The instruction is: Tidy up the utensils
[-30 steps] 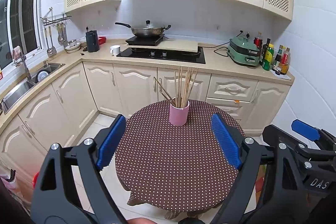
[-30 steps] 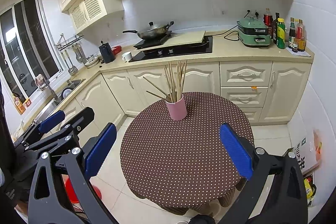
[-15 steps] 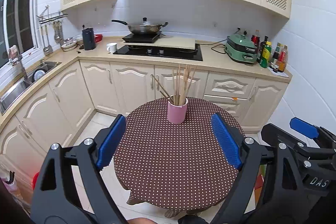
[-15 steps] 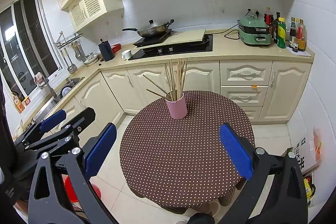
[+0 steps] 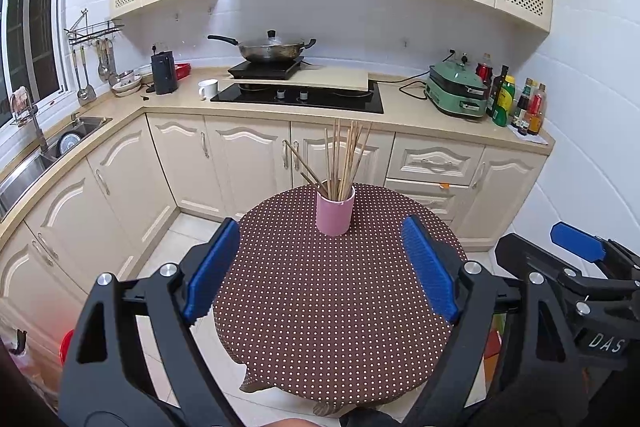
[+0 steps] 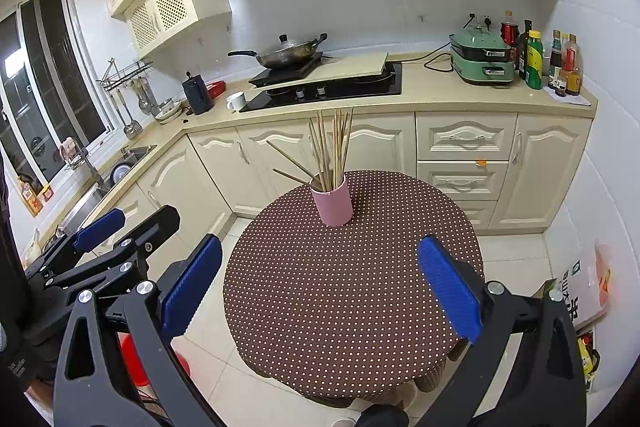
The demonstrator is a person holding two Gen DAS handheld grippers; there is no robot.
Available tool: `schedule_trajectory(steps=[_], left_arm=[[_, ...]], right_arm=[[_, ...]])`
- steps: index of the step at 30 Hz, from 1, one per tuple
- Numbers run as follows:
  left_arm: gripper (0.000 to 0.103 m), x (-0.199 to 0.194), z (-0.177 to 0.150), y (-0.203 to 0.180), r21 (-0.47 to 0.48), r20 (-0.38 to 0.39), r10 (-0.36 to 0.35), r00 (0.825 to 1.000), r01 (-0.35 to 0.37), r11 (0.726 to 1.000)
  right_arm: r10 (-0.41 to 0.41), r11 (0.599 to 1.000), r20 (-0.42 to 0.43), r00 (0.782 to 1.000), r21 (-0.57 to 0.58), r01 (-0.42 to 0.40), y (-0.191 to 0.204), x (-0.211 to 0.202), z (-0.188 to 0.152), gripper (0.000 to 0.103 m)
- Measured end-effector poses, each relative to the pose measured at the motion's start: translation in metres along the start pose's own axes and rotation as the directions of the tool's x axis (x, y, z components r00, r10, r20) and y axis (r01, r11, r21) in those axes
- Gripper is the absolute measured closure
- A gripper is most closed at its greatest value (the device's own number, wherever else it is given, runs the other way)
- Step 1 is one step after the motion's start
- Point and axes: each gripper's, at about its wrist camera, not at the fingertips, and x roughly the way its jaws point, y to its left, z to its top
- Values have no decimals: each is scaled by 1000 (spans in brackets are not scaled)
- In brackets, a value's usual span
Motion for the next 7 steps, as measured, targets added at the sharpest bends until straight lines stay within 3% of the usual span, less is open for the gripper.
schedule_trajectory(steps=[7], left_arm=[[22, 4, 3, -5, 5, 11, 7, 1000, -7, 1000]], right_arm=[[-2, 1000, 1, 1000, 13, 2, -6, 4, 3, 8]])
